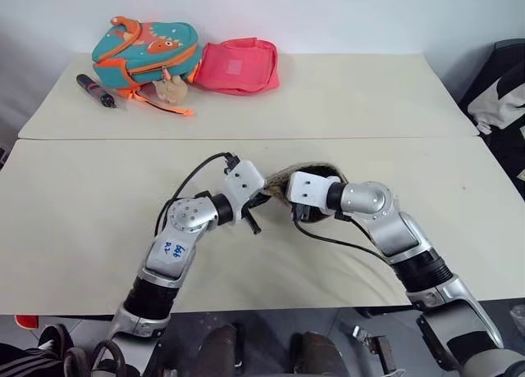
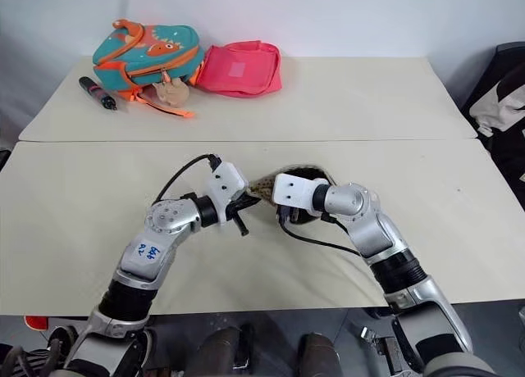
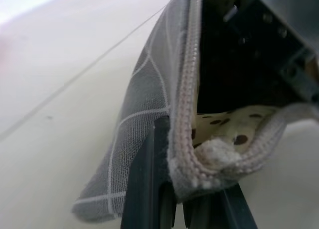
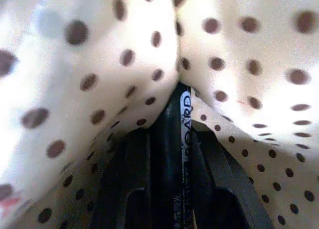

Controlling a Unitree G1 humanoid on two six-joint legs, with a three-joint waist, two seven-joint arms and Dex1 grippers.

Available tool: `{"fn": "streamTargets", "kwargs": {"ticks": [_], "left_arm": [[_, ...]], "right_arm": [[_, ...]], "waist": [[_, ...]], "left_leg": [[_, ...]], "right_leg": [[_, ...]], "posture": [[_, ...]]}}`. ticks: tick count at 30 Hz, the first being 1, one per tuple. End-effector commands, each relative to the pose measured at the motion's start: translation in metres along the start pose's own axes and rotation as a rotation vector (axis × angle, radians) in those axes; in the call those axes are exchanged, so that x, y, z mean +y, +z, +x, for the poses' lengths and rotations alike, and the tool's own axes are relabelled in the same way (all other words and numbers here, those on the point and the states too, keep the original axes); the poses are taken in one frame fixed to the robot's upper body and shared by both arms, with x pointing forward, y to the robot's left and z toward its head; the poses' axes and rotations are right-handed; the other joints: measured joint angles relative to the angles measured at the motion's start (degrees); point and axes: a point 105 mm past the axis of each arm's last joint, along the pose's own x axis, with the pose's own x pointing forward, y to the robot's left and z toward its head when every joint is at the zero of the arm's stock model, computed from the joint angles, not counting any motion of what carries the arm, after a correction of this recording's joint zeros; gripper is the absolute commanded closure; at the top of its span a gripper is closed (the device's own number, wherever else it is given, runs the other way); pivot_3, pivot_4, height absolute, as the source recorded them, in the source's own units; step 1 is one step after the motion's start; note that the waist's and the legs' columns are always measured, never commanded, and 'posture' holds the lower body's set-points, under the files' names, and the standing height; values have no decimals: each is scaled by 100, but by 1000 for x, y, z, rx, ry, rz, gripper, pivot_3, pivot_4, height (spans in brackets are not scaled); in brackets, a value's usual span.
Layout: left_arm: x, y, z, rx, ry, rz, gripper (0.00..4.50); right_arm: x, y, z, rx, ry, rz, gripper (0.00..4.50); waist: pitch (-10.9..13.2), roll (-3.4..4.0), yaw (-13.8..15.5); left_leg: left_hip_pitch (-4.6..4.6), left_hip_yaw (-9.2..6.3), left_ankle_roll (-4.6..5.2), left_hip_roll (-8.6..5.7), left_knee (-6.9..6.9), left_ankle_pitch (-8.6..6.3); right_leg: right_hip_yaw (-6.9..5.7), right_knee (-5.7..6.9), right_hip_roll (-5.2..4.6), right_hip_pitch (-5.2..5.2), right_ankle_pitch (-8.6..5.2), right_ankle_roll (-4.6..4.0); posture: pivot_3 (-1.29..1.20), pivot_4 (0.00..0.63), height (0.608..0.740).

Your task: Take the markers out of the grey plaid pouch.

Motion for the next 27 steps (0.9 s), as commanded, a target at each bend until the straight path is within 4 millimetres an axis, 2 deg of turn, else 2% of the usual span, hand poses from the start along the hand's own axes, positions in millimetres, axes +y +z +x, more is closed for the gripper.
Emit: {"fn": "streamTargets", "kwargs": {"ticks": [1, 4, 9, 14, 21, 24, 27], "left_arm": [[1, 34, -6, -132, 4, 45, 4500], [-1, 32, -7, -138, -8, 8, 4500], [0, 39, -7, -175, -13, -35, 4500], [-5, 24, -9, -97, -43, 54, 4500], [-18, -8, -20, 12, -106, 136, 4500], [-20, -11, -19, 6, -106, 148, 4500], [-18, -9, -17, -12, -86, 142, 4500]], "right_arm": [[22, 20, 9, -66, 97, -51, 3896], [15, 23, 9, -79, 73, -67, 3896], [25, 14, 9, -48, 125, -61, 3896], [16, 28, 9, -128, 71, 130, 3896], [-2, 23, 6, -122, -39, 365, 3896], [-2, 26, 7, -139, -42, 491, 3896], [7, 29, 7, -131, 13, 512, 3896]], "waist": [[0, 0, -3], [0, 0, -6], [0, 0, 6], [0, 0, -4], [-1, -1, -21], [-3, -3, -29], [-3, -4, -21]], "left_leg": [[0, 0, 0, 1, 0, 0], [0, 1, 0, 1, 0, 0], [0, 1, 0, 1, 1, 0], [1, -1, 0, 2, 2, 0], [4, 0, -4, 6, 0, -2], [8, 2, -7, 6, -2, -4], [8, 1, -8, 6, -2, -5]], "right_leg": [[0, 1, 1, -1, 0, 0], [1, 0, 2, 0, 0, 0], [1, 0, 1, 0, 0, 0], [-1, 0, 2, 2, 0, 0], [2, 2, 4, 1, -1, -3], [5, 3, 4, 2, -2, -3], [5, 3, 4, 2, -2, -4]], "posture": [[0, 150, 740], [0, 150, 740], [0, 150, 740], [0, 150, 740], [0, 150, 740], [0, 150, 740], [0, 150, 740]]}}
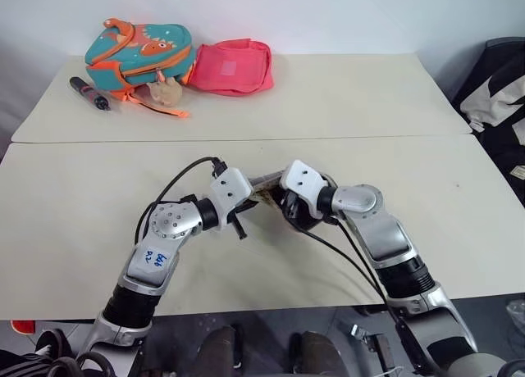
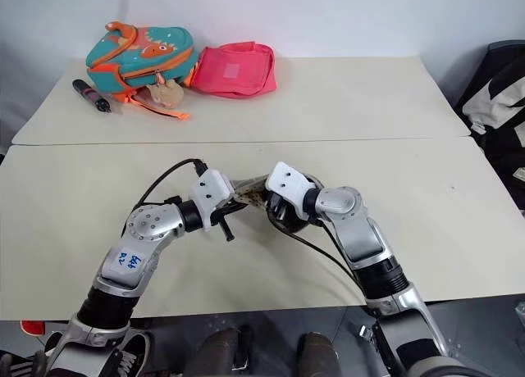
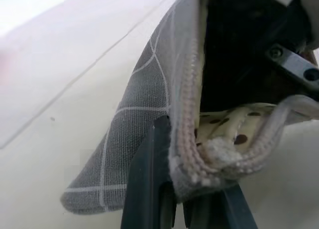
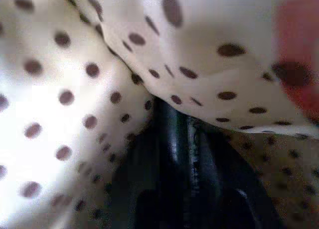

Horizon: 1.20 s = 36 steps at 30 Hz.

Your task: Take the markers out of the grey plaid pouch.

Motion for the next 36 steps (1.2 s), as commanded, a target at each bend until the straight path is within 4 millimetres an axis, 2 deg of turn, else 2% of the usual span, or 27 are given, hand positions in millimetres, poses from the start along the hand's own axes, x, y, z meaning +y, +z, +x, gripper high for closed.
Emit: {"fn": "streamTargets", "kwargs": {"ticks": [1, 3, 6, 9, 14, 16, 19, 21, 25, 28, 33, 36], "left_arm": [[-20, -2, 6, -12, -67, -11, 4500], [-19, -9, 5, 11, -59, 0, 4500], [-12, -8, 3, -11, -20, -47, 4500], [-9, -9, 4, -13, -7, -61, 4500], [-10, 12, 9, -118, -22, -142, 4500], [-14, 17, 10, -133, -47, -131, 4500], [-21, 7, 10, -77, -71, -72, 4500], [-24, 0, 8, -56, -81, -65, 4500], [-24, 3, 7, -71, -77, -77, 4500], [-22, 6, 8, -91, -65, -99, 4500], [-19, 4, 9, -76, -40, -83, 4500], [-15, -3, 9, -42, -8, -68, 4500]], "right_arm": [[8, 9, -2, -49, 36, 89, 3896], [8, 11, -5, -47, 50, 70, 3896], [14, 8, -10, -31, 107, 33, 3896], [27, 4, -14, -18, 189, -35, 3896], [35, 4, -12, -10, 220, -144, 3896], [39, 6, -11, -26, 238, -68, 3896], [37, 15, -11, -76, 226, 25, 3896], [31, 11, -13, -63, 210, 44, 3896], [26, 4, -12, -22, 174, 4, 2582], [28, 9, -11, -42, 178, 14, 1580], [25, 35, -18, -177, 206, 187, 1580], [22, 36, -23, -166, 208, 194, 1580]], "waist": [[0, 0, 4], [0, -1, 5], [0, -1, 6], [0, -1, 39], [0, -1, 36], [0, -1, 24], [0, -1, 22], [0, -1, 20], [0, -1, 17], [0, -1, 27], [0, -1, 21], [0, -1, 19]], "left_leg": [[0, 0, 0, 0, 0, 0], [0, 0, 0, 0, 0, 0], [0, 1, 1, -1, -1, -1], [-2, -1, 2, -3, 0, -2], [-4, 0, 7, -8, 2, -4], [-4, 0, 7, -6, 2, -4], [-3, 0, 7, -4, 2, -4], [-3, 1, 7, -4, 2, -4], [-3, 1, 6, -4, 0, -4], [-6, 0, 7, -4, 1, -4], [-6, 0, 6, -1, -1, -4], [-6, 1, 7, -3, 0, -4]], "right_leg": [[0, 0, 0, 0, 0, 0], [0, 0, 0, 0, 0, 0], [0, 1, -1, -2, 0, 0], [-2, 0, -4, -1, 0, 0], [-2, 0, -9, 0, 0, 1], [-3, 0, -7, -1, 0, 1], [-4, 0, -4, 0, 0, 1], [-3, 0, -5, 0, 0, 1], [-2, -1, -5, -2, 0, 0], [-3, -2, -6, -3, 0, 1], [-3, -2, -4, -4, 0, 0], [-3, -2, -5, -3, 0, 1]], "posture": [[0, 150, 740], [0, 150, 740], [0, 150, 740], [0, 150, 740], [0, 150, 740], [0, 150, 740], [0, 150, 740], [0, 150, 740], [0, 150, 740], [0, 150, 740], [0, 150, 740], [0, 150, 740]]}}
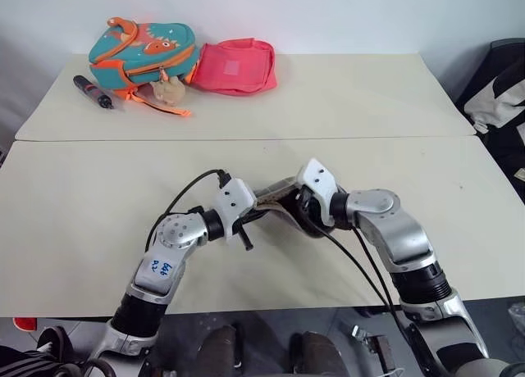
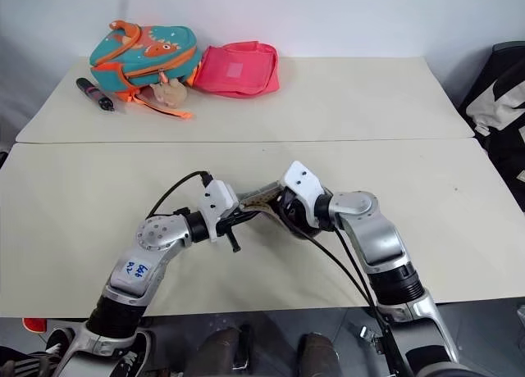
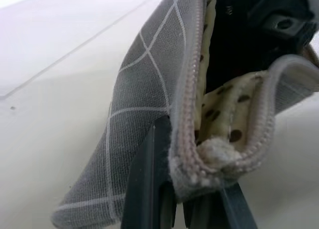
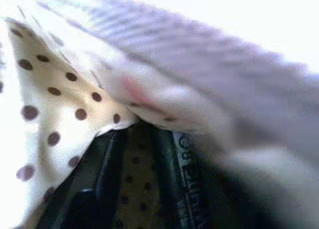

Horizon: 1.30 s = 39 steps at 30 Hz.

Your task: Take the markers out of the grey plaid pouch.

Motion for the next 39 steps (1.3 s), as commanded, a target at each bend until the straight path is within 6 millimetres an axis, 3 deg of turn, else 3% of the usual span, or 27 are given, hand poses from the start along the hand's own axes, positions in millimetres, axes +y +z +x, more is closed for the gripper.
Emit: {"fn": "streamTargets", "kwargs": {"ticks": [1, 7, 9, 11, 16, 19, 22, 25, 26, 28, 33, 39], "left_arm": [[1, 3, 5, 0, 29, 37, 4500], [4, -1, 5, 25, 45, 54, 4500], [5, -3, 6, 32, 54, 39, 4500], [7, -2, 6, 25, 66, 23, 4500], [7, 12, 10, -36, 49, -64, 4500], [-7, 25, 12, -61, -46, -124, 4500], [-5, 32, 14, -55, -47, -90, 4500], [9, 30, 14, -26, 19, -14, 4500], [10, 29, 14, -20, 25, -13, 4500], [10, 32, 15, -44, 27, -53, 4500], [9, 42, 19, -88, 37, -91, 4500], [13, 45, 21, -104, 71, -37, 4500]], "right_arm": [[25, 34, -3, -102, 125, -78, 1580], [16, 33, -10, -73, 70, -237, 1580], [12, 37, -13, -52, 53, -429, 1580], [12, 39, -15, -48, 66, -510, 1580], [0, 20, -13, 60, 45, -665, 1580], [-12, 18, -7, 84, -24, -658, 1580], [-7, 13, -7, 99, 26, -609, 1580], [13, 23, -11, -23, 111, -247, 1580], [14, 27, -11, -45, 105, -218, 1580], [14, 27, -11, -11, 90, -340, 1580], [33, 20, -6, 23, 152, -348, 1580], [34, 7, -8, 69, 156, -188, 1580]], "waist": [[0, 0, 0], [0, 0, 4], [0, 0, 5], [0, 0, 8], [0, 0, 6], [0, 0, 2], [1, 0, 8], [0, 0, 18], [0, 0, 15], [0, 0, 9], [0, 0, 12], [0, 0, 23]], "left_leg": [[0, 0, 0, 0, 0, 0], [-1, 1, 1, -1, -1, -1], [-1, 1, 0, -1, -2, -1], [-2, 2, 0, -3, -2, -1], [-1, 2, 1, 0, -1, -1], [-1, 2, 1, 0, 0, 0], [-3, 0, 1, 0, 1, 1], [-2, -2, 1, 0, 2, 1], [-3, -6, 2, 0, 2, 1], [-2, -7, 2, 1, 2, 1], [-3, -6, 1, 0, 0, -1], [-3, -4, 1, 0, 0, 0]], "right_leg": [[0, 0, 0, 0, 0, 0], [0, -2, -2, -2, 0, 0], [0, -2, -1, -4, 0, 0], [0, -2, -2, -4, 0, 0], [-1, -4, -1, -1, 0, 1], [-1, -4, 0, 0, 0, 1], [-3, -4, 0, 0, 0, 1], [-3, -8, 1, 4, 0, 1], [-2, -9, 0, 7, 0, 0], [-4, -9, 1, 9, 0, 0], [-2, -11, -1, 5, 0, 0], [-3, -11, 0, 5, 0, 0]], "posture": [[0, 150, 740], [0, 150, 740], [0, 150, 740], [0, 150, 740], [0, 150, 740], [0, 150, 740], [0, 150, 740], [0, 150, 740], [0, 150, 740], [0, 150, 740], [0, 150, 740], [0, 150, 740]]}}
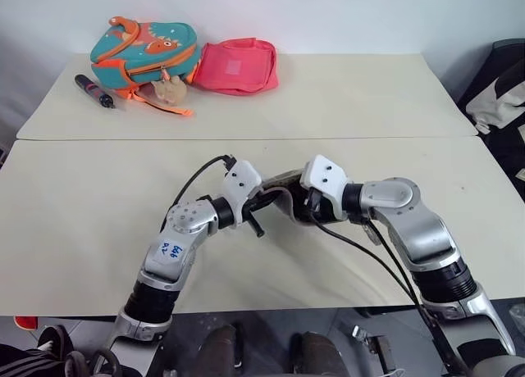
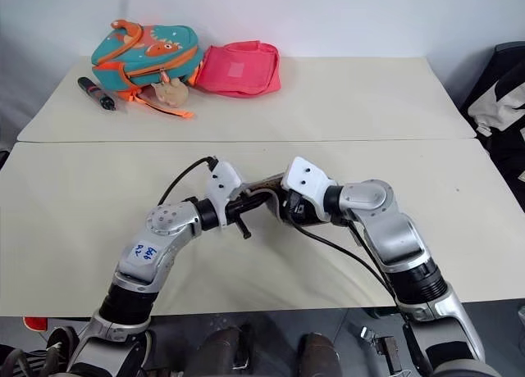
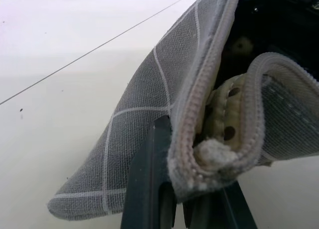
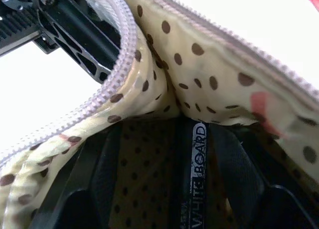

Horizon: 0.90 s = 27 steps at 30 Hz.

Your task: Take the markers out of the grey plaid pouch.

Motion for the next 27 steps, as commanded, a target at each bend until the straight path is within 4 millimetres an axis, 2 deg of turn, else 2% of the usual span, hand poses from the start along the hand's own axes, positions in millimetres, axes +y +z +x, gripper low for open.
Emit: {"fn": "streamTargets", "kwargs": {"ticks": [1, 4, 6, 9, 11, 14, 17, 20, 21, 22, 24, 27], "left_arm": [[6, 29, 2, -111, 56, 80, 4500], [9, 18, -1, -62, 68, 150, 4500], [6, 7, -2, -17, 49, 264, 4500], [9, 0, -3, -9, 72, 275, 4500], [7, -3, -4, -16, 78, 266, 4500], [6, 0, -3, -38, 93, 267, 4500], [4, 2, -1, -65, 98, 271, 4500], [-2, 3, 1, -85, 78, 275, 4500], [-2, 2, 1, -81, 84, 281, 4500], [-2, 0, 0, -78, 86, 293, 4500], [-5, -2, -1, -75, 81, 290, 4500], [-11, -11, -4, -59, 64, 286, 4500]], "right_arm": [[30, 10, 8, -69, 148, 131, 1580], [22, 35, 1, -216, 139, 317, 1580], [20, 40, -2, -246, 126, 365, 1580], [22, 35, -6, -232, 129, 453, 1580], [12, 26, -9, -209, 64, 498, 1580], [8, 13, -10, -144, 14, 434, 1580], [13, 10, -4, -128, 23, 414, 1580], [23, 6, 11, -134, 28, 435, 1580], [25, 6, 14, -162, 31, 510, 1580], [25, 7, 16, -191, 17, 544, 1580], [13, -1, 19, -169, -111, 466, 1580], [3, -4, 19, -208, -195, 599, 1580]], "waist": [[0, 0, 3], [0, 0, -3], [0, 0, -19], [0, 0, -17], [0, 0, -3], [0, 0, 7], [0, 0, -5], [0, 0, -10], [0, 0, -12], [0, 0, -12], [0, 0, -16], [0, 0, -19]], "left_leg": [[0, 0, 0, 0, 0, 0], [0, -1, 0, 1, -1, 0], [0, -2, -1, 2, -4, 0], [0, 1, -2, 1, -11, -1], [-1, 0, 0, -2, -14, -2], [-1, -1, 2, -4, -15, -4], [-1, 1, 3, -4, -15, -5], [0, 1, 2, -3, -16, -5], [0, 2, 2, -2, -16, -5], [0, 2, 2, -2, -17, -5], [0, 3, 2, -2, -17, -4], [0, 5, 2, -3, -17, -4]], "right_leg": [[0, 0, 0, 0, 0, 0], [1, -1, 0, 1, 0, 0], [2, -1, 1, -1, 0, 0], [1, -2, 0, -5, 0, -1], [4, -5, -5, -5, 0, -1], [5, -5, -7, -5, 0, -1], [3, -5, -6, -6, 0, 0], [1, -4, -5, -6, 0, 0], [1, -4, -4, -7, 0, 0], [1, -3, -4, -7, 0, 0], [0, -2, -3, -7, 0, 0], [0, -1, -2, -8, 0, 0]], "posture": [[0, 150, 740], [0, 150, 740], [0, 150, 740], [0, 150, 740], [0, 150, 740], [0, 150, 740], [0, 150, 740], [0, 150, 740], [0, 150, 740], [0, 150, 740], [0, 150, 740], [0, 150, 740]]}}
